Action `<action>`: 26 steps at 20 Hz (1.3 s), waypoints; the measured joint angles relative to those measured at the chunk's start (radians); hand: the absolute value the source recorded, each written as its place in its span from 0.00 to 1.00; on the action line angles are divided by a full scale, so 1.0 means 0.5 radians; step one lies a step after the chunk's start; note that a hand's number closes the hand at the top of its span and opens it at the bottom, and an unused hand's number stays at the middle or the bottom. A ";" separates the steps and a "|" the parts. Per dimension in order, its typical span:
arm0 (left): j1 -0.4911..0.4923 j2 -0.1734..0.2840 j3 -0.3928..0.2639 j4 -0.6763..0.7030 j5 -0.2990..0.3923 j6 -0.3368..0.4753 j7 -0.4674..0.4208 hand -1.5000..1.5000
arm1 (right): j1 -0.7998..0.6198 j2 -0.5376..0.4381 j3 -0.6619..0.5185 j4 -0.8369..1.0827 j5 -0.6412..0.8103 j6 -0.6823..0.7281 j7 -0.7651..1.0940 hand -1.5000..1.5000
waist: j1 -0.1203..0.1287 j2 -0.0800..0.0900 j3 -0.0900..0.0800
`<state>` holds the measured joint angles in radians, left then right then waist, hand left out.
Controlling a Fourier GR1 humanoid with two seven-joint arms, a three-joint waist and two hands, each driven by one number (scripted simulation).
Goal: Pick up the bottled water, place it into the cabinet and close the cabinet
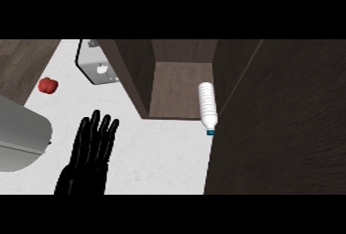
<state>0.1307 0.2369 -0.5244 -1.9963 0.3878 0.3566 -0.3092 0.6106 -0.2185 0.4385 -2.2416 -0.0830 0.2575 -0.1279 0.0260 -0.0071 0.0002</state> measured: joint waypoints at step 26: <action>1.197 0.545 0.704 -0.622 0.504 -0.693 -0.390 0.00 | -0.328 0.012 0.162 -0.169 0.294 0.108 0.588 1.00 | 0.090 0.026 0.000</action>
<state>0.7293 0.5093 -0.1723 -2.3073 0.6398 0.0102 -0.5044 0.4468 -0.2127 0.5196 -2.3260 0.0638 0.3113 0.1659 0.0710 0.0059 0.0002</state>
